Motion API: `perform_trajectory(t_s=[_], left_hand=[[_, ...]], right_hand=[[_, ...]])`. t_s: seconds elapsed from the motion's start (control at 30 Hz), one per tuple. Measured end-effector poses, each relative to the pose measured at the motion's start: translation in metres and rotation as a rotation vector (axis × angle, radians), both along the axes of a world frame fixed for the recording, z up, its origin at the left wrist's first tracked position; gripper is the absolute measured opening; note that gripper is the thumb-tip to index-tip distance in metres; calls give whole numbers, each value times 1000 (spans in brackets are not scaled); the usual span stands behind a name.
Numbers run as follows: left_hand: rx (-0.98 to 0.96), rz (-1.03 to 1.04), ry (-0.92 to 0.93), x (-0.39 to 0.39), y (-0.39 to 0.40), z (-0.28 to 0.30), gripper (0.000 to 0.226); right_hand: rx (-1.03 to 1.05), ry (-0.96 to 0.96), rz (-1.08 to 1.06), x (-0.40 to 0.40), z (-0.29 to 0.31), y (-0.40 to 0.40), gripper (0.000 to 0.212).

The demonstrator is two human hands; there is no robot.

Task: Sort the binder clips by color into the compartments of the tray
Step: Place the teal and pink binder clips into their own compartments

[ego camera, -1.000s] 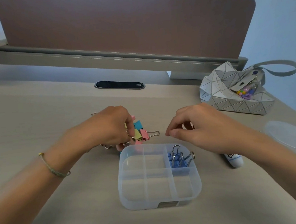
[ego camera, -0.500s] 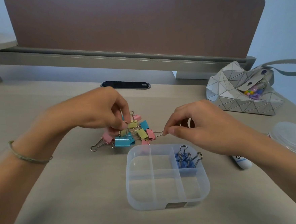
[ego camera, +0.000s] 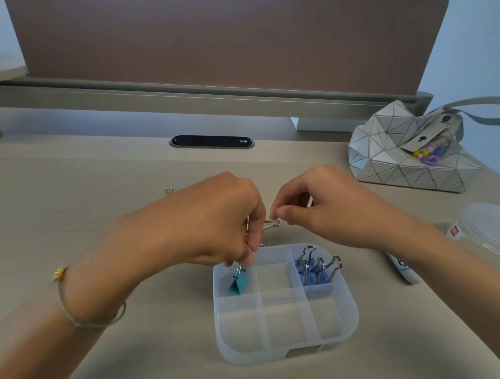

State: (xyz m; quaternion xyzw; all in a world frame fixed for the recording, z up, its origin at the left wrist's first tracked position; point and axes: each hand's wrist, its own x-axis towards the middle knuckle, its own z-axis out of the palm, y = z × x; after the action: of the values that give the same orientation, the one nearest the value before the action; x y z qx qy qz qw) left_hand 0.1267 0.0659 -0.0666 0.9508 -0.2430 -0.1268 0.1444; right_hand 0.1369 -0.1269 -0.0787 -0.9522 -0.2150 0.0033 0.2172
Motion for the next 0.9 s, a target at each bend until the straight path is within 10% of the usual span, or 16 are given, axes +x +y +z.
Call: perform_trajectory(t_s=[0.1, 0.5, 0.73, 0.9], left_hand=[[58, -17, -144, -3, -5, -8, 26], [-61, -15, 456, -9, 3, 4, 23], [-100, -7, 510, -4, 9, 4, 23], [-122, 19, 492, -1, 13, 6, 14]], right_hand=[[-118, -41, -39, 16, -9, 2, 14], [-388, 41, 69, 55, -39, 13, 10], [-623, -122, 222, 44, -32, 18, 39], [-652, -157, 188, 45, -33, 13, 17]])
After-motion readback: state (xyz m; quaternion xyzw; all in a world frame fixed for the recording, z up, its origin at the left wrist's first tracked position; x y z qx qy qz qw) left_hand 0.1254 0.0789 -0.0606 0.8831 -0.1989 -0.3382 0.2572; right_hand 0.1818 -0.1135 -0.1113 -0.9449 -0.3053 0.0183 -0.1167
